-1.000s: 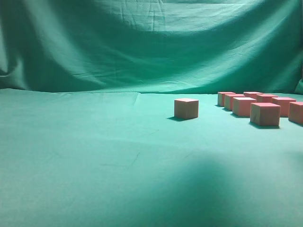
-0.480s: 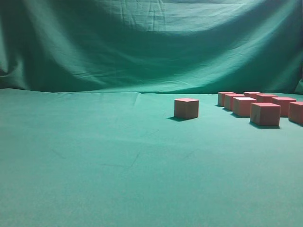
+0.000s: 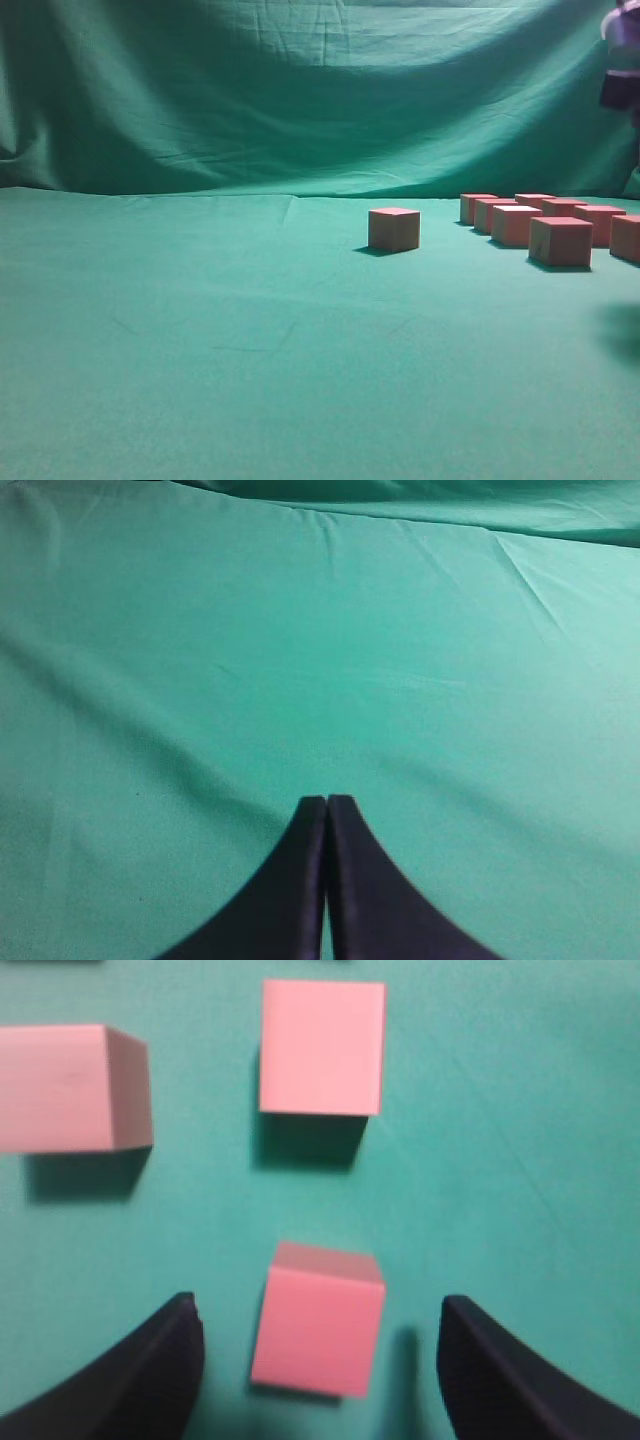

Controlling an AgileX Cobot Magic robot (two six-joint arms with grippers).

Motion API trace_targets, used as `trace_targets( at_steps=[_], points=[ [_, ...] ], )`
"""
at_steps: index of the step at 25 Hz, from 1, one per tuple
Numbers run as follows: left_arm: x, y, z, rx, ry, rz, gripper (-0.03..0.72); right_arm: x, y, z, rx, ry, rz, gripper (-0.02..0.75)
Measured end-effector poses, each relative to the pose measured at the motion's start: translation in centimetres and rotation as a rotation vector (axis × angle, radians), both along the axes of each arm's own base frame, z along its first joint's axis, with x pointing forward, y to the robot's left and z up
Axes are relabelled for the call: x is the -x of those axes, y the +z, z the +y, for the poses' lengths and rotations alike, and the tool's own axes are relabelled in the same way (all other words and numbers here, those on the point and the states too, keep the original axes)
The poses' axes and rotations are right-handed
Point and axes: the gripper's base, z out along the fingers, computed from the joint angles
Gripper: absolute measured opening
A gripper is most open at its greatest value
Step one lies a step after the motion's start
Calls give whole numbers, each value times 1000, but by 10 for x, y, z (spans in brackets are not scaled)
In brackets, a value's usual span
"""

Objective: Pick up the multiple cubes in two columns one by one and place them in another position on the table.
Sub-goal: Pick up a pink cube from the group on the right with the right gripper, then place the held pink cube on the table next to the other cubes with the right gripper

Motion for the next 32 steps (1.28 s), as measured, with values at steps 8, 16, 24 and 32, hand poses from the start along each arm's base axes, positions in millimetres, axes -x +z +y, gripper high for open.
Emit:
trace_targets(
  at_steps=[8, 16, 24, 32],
  points=[
    [0, 0, 0, 0, 0, 0, 0, -9, -23, 2, 6, -4, 17, 357],
    [0, 0, 0, 0, 0, 0, 0, -15, -9, 5, 32, 37, 74, 265],
    [0, 0, 0, 0, 0, 0, 0, -28, 70, 78, 84, 526, 48, 265],
    [0, 0, 0, 0, 0, 0, 0, -63, 82, 170, 120, 898, -19, 265]
  ],
)
